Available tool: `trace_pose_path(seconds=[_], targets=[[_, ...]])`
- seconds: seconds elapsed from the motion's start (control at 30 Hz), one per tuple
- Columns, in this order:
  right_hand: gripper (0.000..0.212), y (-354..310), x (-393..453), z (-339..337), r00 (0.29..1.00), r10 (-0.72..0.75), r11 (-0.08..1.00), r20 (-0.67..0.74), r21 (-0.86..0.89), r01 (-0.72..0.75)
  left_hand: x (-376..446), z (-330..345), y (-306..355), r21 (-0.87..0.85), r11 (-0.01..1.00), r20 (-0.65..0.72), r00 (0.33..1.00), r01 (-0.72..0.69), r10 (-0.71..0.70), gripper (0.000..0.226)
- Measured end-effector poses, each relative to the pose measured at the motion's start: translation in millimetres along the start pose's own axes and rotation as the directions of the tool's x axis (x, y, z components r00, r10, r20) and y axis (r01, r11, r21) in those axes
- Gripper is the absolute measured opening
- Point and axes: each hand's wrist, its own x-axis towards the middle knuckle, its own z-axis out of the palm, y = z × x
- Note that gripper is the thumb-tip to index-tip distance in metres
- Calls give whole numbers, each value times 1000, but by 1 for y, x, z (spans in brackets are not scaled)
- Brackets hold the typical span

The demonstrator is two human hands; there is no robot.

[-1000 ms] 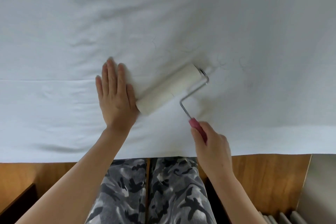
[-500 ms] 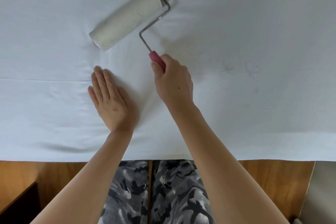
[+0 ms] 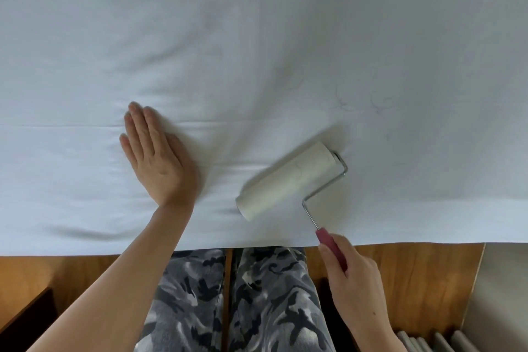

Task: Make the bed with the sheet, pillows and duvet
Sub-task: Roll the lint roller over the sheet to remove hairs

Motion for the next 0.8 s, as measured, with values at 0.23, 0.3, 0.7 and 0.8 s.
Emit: trace_pose_path(seconds=[0.23, 0.3, 0.7, 0.8], targets=[[19, 44, -39, -7, 993, 100, 994, -55, 53, -97, -5, -9, 7, -43, 989, 71, 987, -141, 144, 53], [22, 53, -42, -8, 987, 140, 988, -80, 78, -134, -12, -11, 20, -63, 969, 113, 962, -241, 247, 53], [10, 12, 9, -6, 988, 155, 953, 20, 262, -155, -26, 13, 69, -25, 914, 200, 894, -405, 402, 53], [14, -20, 49, -14, 996, 91, 961, -18, 265, -83, -28, 15, 68, -11, 913, 203, 893, -408, 402, 53]])
